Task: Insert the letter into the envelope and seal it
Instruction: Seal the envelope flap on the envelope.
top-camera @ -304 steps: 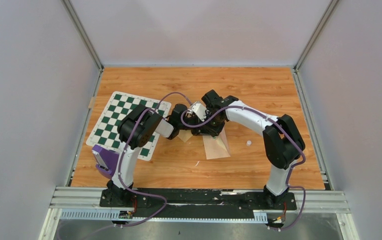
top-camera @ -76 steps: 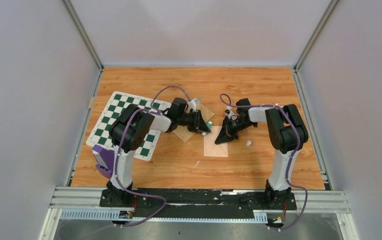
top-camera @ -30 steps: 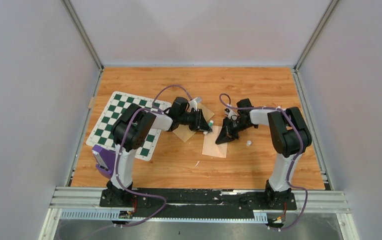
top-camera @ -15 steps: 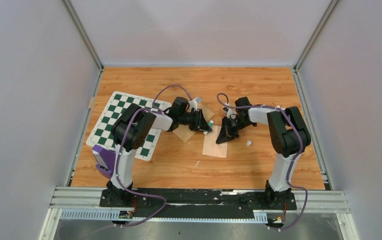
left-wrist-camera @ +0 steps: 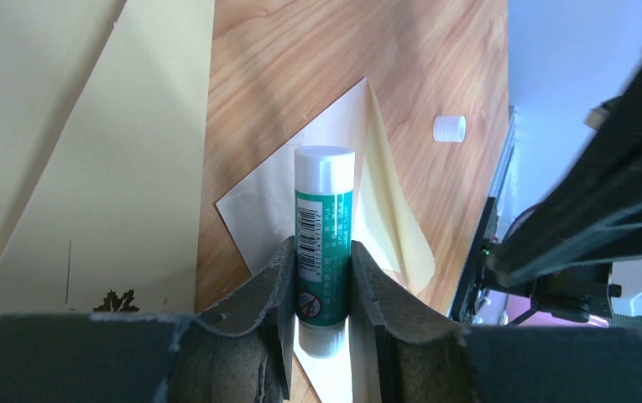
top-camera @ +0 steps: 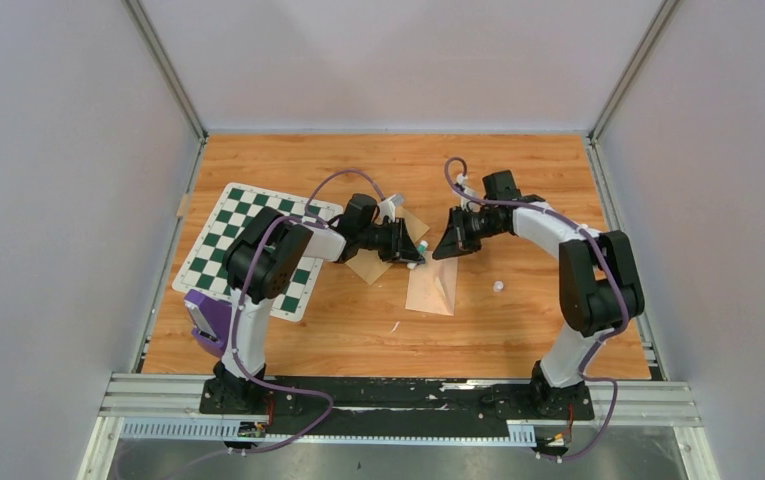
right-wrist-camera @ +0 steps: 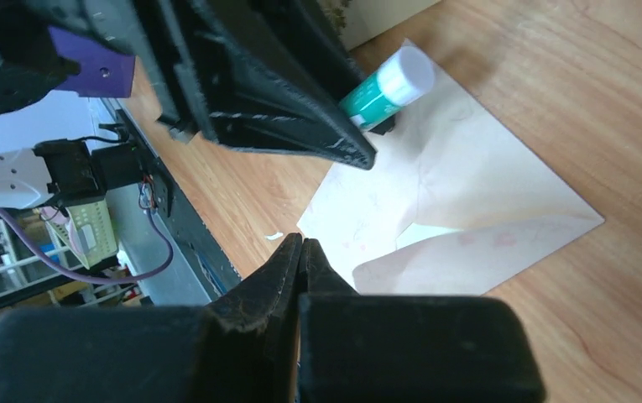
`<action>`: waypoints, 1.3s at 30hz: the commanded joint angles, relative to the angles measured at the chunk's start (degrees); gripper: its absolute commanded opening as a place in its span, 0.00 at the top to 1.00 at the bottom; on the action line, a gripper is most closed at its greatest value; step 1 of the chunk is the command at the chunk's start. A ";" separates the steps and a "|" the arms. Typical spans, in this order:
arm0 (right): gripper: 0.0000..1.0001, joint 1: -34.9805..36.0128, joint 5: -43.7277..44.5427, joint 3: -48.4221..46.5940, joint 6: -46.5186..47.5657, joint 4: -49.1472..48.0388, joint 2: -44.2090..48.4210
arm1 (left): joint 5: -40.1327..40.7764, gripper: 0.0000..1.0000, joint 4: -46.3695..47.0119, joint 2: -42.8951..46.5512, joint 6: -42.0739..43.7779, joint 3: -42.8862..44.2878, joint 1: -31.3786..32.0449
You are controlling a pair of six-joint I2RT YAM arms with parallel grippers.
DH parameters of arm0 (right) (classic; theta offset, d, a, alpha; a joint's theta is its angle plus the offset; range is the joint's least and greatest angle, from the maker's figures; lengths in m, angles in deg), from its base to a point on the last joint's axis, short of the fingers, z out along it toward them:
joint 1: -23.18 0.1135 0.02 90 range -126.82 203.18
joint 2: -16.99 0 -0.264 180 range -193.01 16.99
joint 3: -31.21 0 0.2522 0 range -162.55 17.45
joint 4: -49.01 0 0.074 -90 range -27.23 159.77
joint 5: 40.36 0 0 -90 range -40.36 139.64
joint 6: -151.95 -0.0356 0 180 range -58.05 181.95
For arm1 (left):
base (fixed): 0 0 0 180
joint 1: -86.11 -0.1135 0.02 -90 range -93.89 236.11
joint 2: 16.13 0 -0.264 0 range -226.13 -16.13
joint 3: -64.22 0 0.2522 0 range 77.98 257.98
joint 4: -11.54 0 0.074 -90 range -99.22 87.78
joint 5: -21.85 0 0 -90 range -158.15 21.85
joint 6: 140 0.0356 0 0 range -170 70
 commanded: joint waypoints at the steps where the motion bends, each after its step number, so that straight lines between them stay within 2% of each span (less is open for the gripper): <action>1: 1.00 -0.61 0.02 -1.41 -1.63 0.84 -6.18 | 3.09 1.00 -3.14 -1.98 1.79 0.78 0.60; 5: 1.00 -1.29 -0.55 -1.17 -1.31 1.15 -6.34 | 3.25 1.00 -3.56 -1.47 2.19 0.50 0.58; 13: 1.00 -5.78 -4.59 -4.67 -2.20 -1.02 -0.81 | 3.27 1.00 -3.13 -1.68 2.00 0.28 0.61; 17: 1.00 -6.49 0.00 -4.81 -0.32 3.34 1.36 | 2.85 1.00 -3.12 -2.38 1.65 0.96 0.66; 20: 1.00 -6.52 0.10 -2.00 0.55 6.12 0.60 | 2.95 1.00 -2.71 -2.62 1.24 1.09 0.69; 25: 1.00 -6.09 -4.86 2.65 -1.88 4.70 -1.32 | 3.08 1.00 -2.54 -2.15 1.25 0.76 0.94; 39: 1.00 -0.58 -3.27 0.97 -8.82 -1.51 -9.45 | 4.08 1.00 -2.76 -1.29 1.30 0.19 1.21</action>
